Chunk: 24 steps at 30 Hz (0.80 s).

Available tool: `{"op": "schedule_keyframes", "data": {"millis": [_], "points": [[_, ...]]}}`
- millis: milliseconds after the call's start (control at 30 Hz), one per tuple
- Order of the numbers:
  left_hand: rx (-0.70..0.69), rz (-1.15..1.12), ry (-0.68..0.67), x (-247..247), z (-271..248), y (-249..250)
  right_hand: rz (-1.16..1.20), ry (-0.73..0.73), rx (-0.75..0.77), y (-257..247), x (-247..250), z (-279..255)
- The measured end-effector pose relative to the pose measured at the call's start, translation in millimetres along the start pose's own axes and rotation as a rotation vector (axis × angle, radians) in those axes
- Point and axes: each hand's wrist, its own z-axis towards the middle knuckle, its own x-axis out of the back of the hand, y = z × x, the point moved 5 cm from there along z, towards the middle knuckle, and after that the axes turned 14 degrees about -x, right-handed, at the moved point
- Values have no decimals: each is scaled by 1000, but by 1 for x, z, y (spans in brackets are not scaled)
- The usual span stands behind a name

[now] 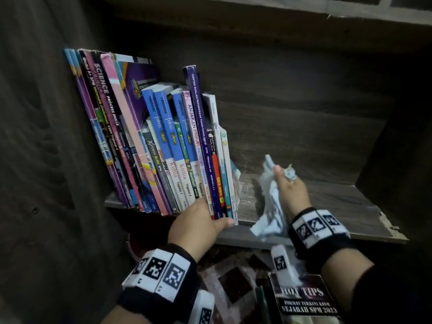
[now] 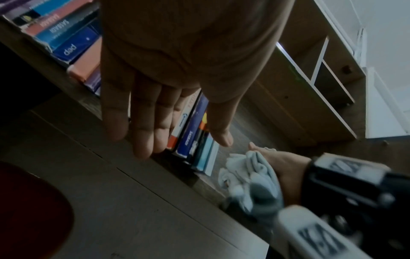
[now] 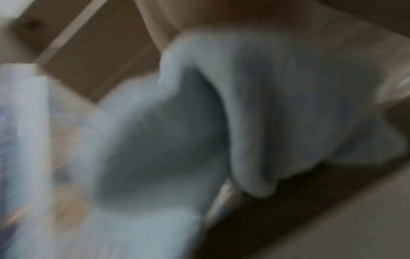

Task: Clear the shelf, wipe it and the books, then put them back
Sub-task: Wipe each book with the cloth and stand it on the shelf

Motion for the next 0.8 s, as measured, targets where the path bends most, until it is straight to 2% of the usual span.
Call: {"op": "schedule_keyframes", "data": {"millis": [33,100,233,333,433,500,533,700,800], "points": [[2,28,-4,-3,0,0,1,39,-64,-2,2,9],[17,86,-13,-9,0,-2,-67,8,-218,1,-11,25],[61,192,-61,-22,0,-2,-48,-238,-322,12,-74,35],[65,308,-46,-25,2,0,-64,-341,-262,16,-102,48],[55,364,-4,-24,5,-2,8,-383,-274,6,-99,36],[44,411,14,-24,7,-1,-22,-417,-221,10,-97,38],[39,430,21,-24,8,-1,-45,-424,-192,17,-98,45],[37,459,21,-22,9,-1,-76,-376,-35,-1,-83,8],[24,491,5,-20,7,-5,-71,-356,-35,5,-68,-5]]}}
